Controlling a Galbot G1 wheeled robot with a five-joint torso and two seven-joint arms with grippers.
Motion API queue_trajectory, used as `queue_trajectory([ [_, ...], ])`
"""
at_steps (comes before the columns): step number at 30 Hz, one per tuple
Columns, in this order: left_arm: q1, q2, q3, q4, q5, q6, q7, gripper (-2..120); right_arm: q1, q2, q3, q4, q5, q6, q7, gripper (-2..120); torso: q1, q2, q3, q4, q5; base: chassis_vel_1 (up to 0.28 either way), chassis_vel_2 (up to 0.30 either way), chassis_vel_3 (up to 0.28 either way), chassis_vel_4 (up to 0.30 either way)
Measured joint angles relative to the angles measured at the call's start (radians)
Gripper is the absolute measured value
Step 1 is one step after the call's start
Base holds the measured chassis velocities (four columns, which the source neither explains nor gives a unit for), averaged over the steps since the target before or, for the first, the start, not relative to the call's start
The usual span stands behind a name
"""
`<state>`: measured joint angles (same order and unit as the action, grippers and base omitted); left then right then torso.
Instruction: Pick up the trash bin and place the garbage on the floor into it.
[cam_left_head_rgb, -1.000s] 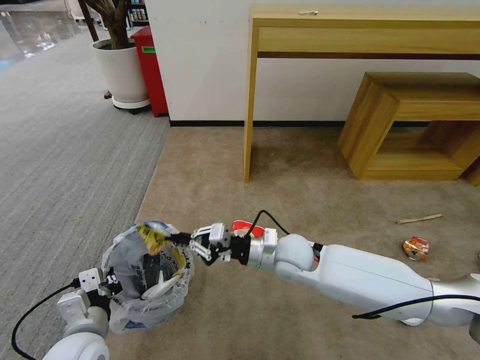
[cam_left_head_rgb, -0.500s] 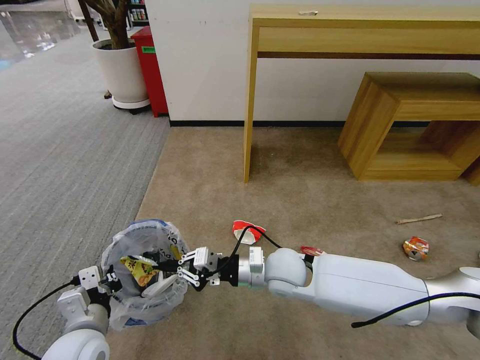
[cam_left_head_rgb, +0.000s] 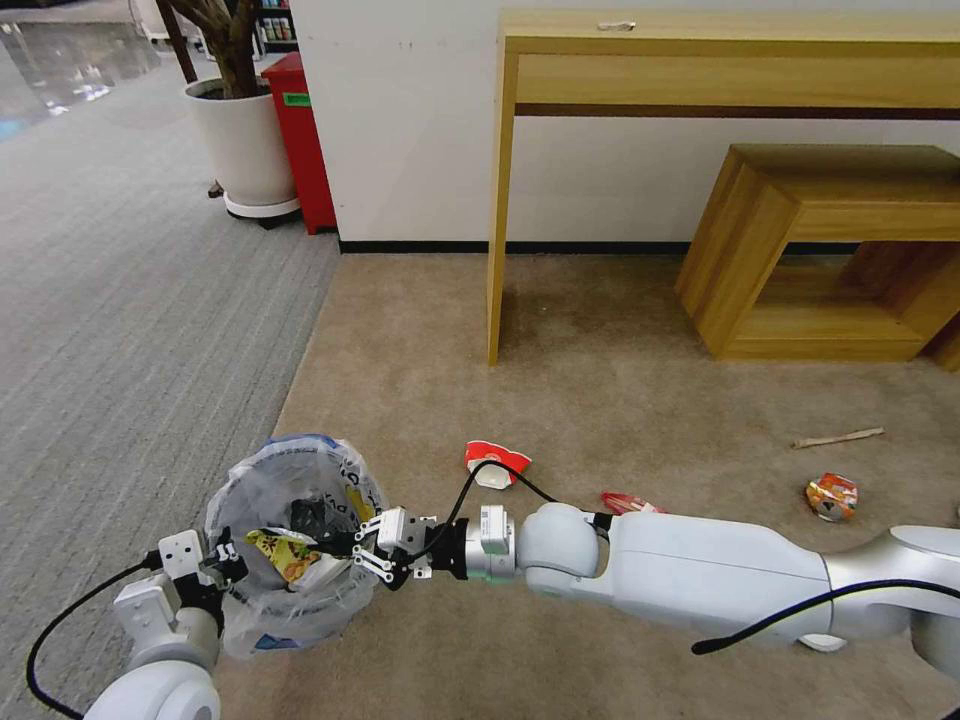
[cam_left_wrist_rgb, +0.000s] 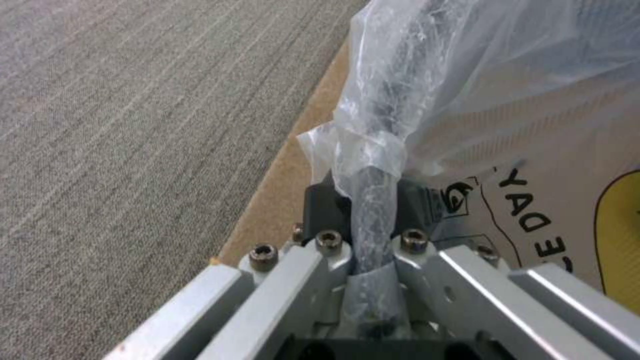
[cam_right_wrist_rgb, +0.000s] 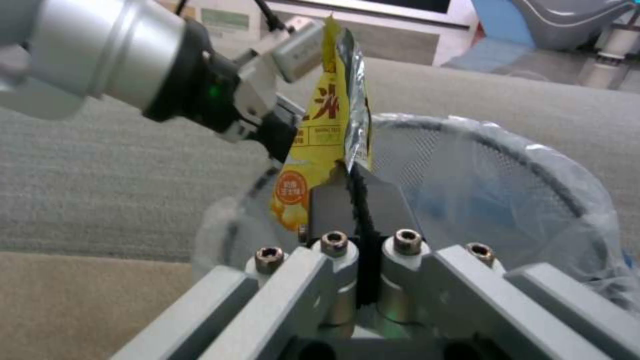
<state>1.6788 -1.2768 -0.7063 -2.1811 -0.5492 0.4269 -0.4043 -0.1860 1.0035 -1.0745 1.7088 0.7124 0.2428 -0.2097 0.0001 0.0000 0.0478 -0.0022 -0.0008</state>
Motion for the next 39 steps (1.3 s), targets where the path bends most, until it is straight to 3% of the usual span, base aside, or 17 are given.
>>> queue_trajectory([
  [23, 0.020, -0.016, 0.015, -0.014, 0.021, -0.006, 0.009, 0, 0.005, 0.067, -0.010, -0.104, -0.028, 0.014, 0.010, 0, 0.000, 0.000, 0.000, 0.0000, 0.0000, 0.000, 0.000, 0.000, 0.000],
  [39, 0.041, -0.019, 0.015, -0.037, 0.023, -0.009, 0.013, 0, -0.004, 0.077, -0.013, -0.125, -0.049, 0.023, 0.010, 59, 0.000, 0.000, 0.000, 0.0000, -0.0001, 0.000, 0.000, 0.000, 0.000],
])
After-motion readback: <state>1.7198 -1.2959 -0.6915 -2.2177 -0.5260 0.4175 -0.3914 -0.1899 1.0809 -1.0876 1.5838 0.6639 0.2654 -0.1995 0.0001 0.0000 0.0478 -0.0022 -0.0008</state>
